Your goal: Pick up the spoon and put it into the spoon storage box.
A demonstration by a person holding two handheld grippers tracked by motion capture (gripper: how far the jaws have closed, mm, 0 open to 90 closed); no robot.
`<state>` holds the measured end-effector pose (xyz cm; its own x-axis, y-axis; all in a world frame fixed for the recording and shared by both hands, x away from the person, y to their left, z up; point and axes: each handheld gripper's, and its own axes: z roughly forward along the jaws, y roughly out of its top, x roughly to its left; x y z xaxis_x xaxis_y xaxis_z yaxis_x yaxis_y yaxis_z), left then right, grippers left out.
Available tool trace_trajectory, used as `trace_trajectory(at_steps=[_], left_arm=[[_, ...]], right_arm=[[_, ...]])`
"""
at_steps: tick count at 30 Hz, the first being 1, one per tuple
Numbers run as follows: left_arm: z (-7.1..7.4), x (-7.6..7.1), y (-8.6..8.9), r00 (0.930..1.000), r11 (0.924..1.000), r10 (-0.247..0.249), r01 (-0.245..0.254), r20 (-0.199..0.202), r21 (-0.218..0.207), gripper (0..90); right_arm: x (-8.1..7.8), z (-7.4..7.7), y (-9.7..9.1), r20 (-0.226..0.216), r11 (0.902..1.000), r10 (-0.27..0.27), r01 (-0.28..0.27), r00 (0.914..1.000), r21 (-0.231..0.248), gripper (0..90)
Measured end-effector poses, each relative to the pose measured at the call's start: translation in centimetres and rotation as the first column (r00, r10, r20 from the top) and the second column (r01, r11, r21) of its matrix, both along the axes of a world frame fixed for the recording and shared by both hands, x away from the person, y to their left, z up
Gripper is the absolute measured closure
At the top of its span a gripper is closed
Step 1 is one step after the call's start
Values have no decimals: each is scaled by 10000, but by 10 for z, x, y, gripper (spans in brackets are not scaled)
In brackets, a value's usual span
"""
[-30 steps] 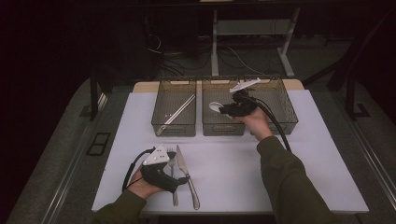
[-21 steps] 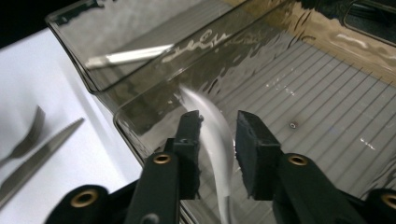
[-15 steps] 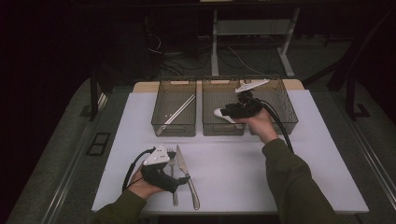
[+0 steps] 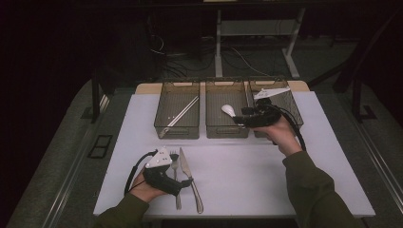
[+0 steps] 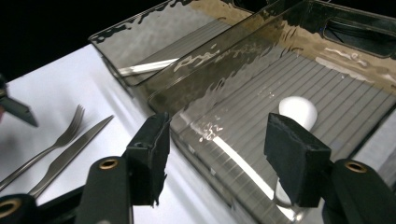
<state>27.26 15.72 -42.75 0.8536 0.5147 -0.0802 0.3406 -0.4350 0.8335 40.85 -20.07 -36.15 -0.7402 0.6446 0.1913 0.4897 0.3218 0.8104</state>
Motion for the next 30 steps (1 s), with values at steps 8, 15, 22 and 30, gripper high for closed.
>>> trace_trajectory(at_steps=[8,15,22,30], left_arm=[[0,1,2,9999,9999,102,-102,-11,-12,0],[1,0,3,9998,9998,195,-195,40,9,0],[2,-1,3,9998,9998,198,-198,65,32,3],[6,-3,6,9999,9999,101,-102,105,47,91]], right_arm=[[-23,-6,-22,126,9998,-97,95,9999,147,370],[-49,-19,-43,246,9994,-215,208,9995,273,348],[-70,-31,-63,348,9981,-596,602,9976,-146,299],[-93,-44,-75,329,9960,-804,816,9962,-356,274]])
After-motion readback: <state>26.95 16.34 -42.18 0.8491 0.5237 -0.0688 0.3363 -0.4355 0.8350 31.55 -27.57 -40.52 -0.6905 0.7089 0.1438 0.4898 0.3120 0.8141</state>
